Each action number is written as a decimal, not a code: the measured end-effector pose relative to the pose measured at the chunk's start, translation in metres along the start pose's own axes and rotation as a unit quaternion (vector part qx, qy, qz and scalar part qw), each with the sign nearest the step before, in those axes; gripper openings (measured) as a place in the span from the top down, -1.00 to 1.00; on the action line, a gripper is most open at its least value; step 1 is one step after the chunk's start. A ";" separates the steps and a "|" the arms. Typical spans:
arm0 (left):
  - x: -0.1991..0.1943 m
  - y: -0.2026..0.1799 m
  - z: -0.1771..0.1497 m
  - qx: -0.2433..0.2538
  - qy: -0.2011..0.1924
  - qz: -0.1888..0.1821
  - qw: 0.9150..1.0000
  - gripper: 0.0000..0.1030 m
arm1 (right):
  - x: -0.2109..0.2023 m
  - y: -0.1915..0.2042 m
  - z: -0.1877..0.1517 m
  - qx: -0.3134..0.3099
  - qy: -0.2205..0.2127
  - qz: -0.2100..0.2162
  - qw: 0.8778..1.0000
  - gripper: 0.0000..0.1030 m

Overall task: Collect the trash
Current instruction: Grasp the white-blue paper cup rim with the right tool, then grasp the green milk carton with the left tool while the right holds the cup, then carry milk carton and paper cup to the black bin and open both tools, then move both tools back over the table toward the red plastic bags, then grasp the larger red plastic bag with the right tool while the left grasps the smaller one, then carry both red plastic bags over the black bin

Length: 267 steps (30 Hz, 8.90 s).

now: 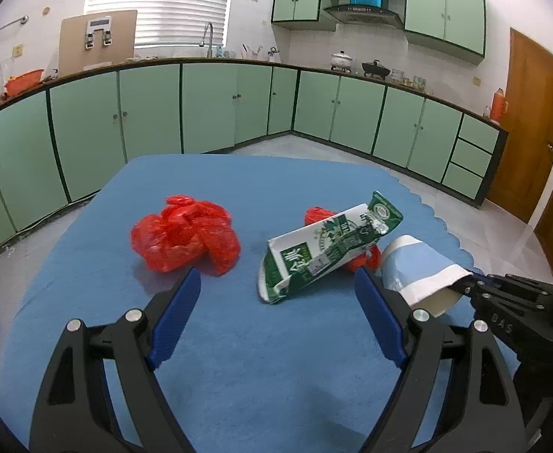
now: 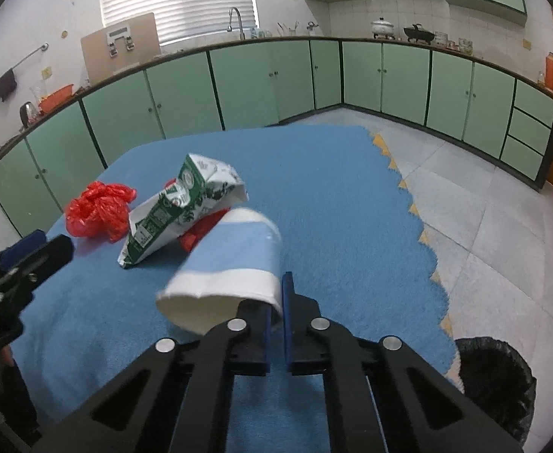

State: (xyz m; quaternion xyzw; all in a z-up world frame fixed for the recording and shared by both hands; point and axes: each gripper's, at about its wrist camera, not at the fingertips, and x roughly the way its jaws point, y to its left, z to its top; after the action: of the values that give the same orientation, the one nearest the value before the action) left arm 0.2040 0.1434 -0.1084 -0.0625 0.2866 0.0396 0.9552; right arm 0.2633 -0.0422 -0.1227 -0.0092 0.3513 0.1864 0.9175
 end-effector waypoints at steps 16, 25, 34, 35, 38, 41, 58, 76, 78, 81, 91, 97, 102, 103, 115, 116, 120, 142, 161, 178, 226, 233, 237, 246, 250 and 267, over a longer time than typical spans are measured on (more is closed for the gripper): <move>0.052 -0.052 0.022 0.035 0.025 -0.025 0.999 -0.57 | -0.011 -0.042 0.014 0.028 -0.026 -0.019 0.999 0.92; 0.081 -0.072 0.024 0.053 0.042 -0.010 0.998 -0.57 | -0.005 -0.055 0.013 0.047 -0.023 -0.019 0.998 0.92; 0.089 -0.080 0.029 0.059 0.042 -0.012 0.997 -0.10 | -0.006 -0.058 0.010 0.054 -0.025 -0.015 0.998 0.92; 0.088 -0.080 0.029 0.059 0.040 -0.013 0.997 -0.07 | -0.007 -0.060 0.010 0.054 -0.025 -0.014 0.998 0.92; 0.082 -0.079 0.030 0.058 0.032 -0.014 0.998 0.14 | -0.010 -0.061 0.010 0.053 -0.028 -0.012 0.998 0.92; 0.071 -0.077 0.033 0.057 0.013 -0.014 0.998 0.30 | -0.015 -0.058 0.010 0.051 -0.034 -0.010 0.998 0.92; -0.015 -0.062 0.047 0.028 -0.047 -0.062 0.997 0.47 | -0.070 -0.051 0.022 0.030 -0.083 0.002 0.996 0.92; -0.054 -0.182 0.027 0.081 -0.049 -0.212 0.973 0.48 | -0.164 -0.110 -0.005 0.060 -0.113 -0.080 0.989 0.92; -0.055 -0.201 0.022 0.088 -0.047 -0.231 0.968 0.48 | -0.175 -0.125 -0.013 0.070 -0.114 -0.100 0.986 0.92; -0.055 -0.224 0.016 0.098 -0.044 -0.254 0.961 0.48 | -0.188 -0.144 -0.024 0.084 -0.112 -0.125 0.982 0.92; -0.051 -0.306 -0.021 0.131 -0.016 -0.330 0.935 0.48 | -0.226 -0.208 -0.075 0.137 -0.098 -0.201 0.965 0.92; -0.046 -0.351 -0.047 0.156 -0.003 -0.352 0.923 0.48 | -0.231 -0.234 -0.097 0.158 -0.084 -0.224 0.958 0.92; -0.029 -0.372 -0.060 0.173 0.018 -0.350 0.921 0.47 | -0.220 -0.256 -0.114 0.175 -0.062 -0.232 0.955 0.92; -0.025 -0.375 -0.064 0.176 0.025 -0.348 0.921 0.47 | -0.217 -0.260 -0.119 0.180 -0.056 -0.232 0.954 0.92; -0.006 -0.375 -0.063 0.183 0.055 -0.335 0.923 0.04 | -0.198 -0.272 -0.133 0.191 -0.013 -0.210 0.959 0.36; -0.006 -0.374 -0.062 0.180 0.055 -0.334 0.923 0.04 | -0.199 -0.271 -0.133 0.189 -0.014 -0.212 0.959 0.32; -0.007 -0.365 -0.054 0.169 0.050 -0.331 0.927 -0.06 | -0.203 -0.265 -0.128 0.181 -0.016 -0.214 0.960 0.13; -0.027 -0.189 0.019 0.095 -0.044 -0.172 0.980 -0.68 | -0.186 -0.159 -0.040 0.103 -0.109 -0.145 0.978 -0.88; -0.006 0.006 0.043 0.016 -0.045 0.026 0.999 -0.68 | -0.038 -0.001 0.030 0.003 -0.109 -0.001 0.994 -0.87; 0.023 0.069 0.040 -0.020 -0.007 0.061 0.998 -0.68 | 0.055 0.064 0.052 -0.034 -0.041 0.011 0.999 -0.65; 0.055 0.072 0.049 -0.046 0.068 0.015 0.997 0.52 | 0.023 0.029 0.041 -0.006 -0.020 0.005 1.000 0.60; 0.017 0.037 0.042 -0.021 0.048 -0.024 0.998 0.52 | -0.018 0.012 0.036 0.002 -0.039 -0.004 0.999 0.60; -0.001 0.009 0.041 -0.007 0.037 -0.048 0.998 0.52 | -0.040 0.000 0.035 0.013 -0.047 -0.010 0.999 0.60; -0.018 -0.050 0.037 0.029 0.027 -0.097 0.995 0.52 | -0.090 -0.033 0.029 0.029 -0.070 -0.030 0.997 0.60; -0.023 -0.077 0.032 0.043 0.027 -0.119 0.992 0.52 | -0.108 -0.046 0.024 0.035 -0.077 -0.039 0.996 0.60; -0.041 -0.191 0.006 0.104 0.034 -0.218 0.970 0.52 | -0.178 -0.124 -0.020 0.090 -0.089 -0.115 0.985 0.60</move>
State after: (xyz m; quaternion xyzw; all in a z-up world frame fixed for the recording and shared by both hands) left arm 0.1946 -0.0459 -0.0623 -0.0254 0.3006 -0.2021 0.9317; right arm 0.1721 -0.2203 -0.0369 0.0492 0.2800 0.0472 0.9576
